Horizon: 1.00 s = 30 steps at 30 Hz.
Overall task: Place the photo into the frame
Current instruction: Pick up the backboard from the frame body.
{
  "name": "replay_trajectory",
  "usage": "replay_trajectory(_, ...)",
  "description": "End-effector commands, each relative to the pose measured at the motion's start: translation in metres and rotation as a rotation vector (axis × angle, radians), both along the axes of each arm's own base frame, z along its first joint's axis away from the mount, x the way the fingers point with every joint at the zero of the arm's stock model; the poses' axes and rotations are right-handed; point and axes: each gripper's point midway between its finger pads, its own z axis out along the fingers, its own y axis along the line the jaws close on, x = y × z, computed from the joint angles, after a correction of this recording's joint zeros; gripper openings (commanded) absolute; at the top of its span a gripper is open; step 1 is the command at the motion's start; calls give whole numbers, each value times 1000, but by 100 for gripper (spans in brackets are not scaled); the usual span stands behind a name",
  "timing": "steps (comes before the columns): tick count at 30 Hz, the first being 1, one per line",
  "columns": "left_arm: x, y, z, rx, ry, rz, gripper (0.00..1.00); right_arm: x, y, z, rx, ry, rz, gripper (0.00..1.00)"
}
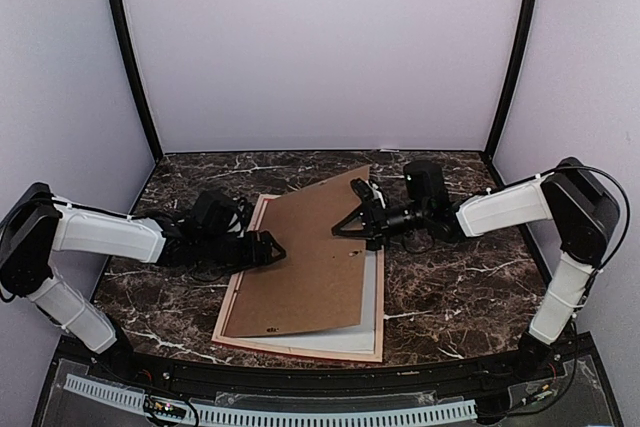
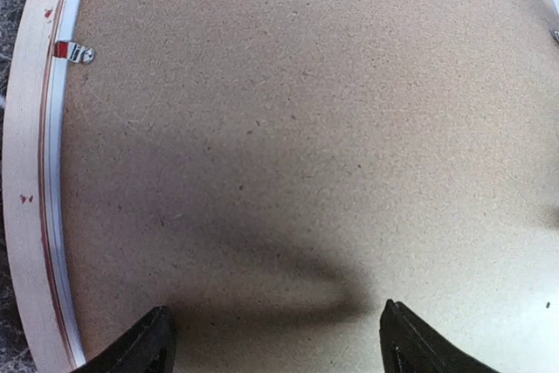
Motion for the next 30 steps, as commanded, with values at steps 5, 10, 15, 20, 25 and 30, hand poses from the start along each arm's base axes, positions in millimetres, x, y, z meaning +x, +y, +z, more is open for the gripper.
replay_trajectory(5,-6,-7,7,-11,4,-41,83,17,-9,-23,-99,4,-73,37)
replay_trajectory(10,-4,-4,11,0,-16,-37,83,21,-25,-35,-154,10,-100,28)
replay_trajectory(15,-3,0,17,27,-38,-38,83,23,-37,-40,-166,17,-107,17)
replay_trajectory(20,-1,7,24,63,-58,-33,83,22,-38,-36,-137,11,-84,8)
replay_trajectory(25,4,16,34,62,-72,-14,83,22,-39,-21,-84,0,-72,0)
replay_trajectory(30,13,34,51,46,-97,23,83,24,-39,2,3,1,-74,0)
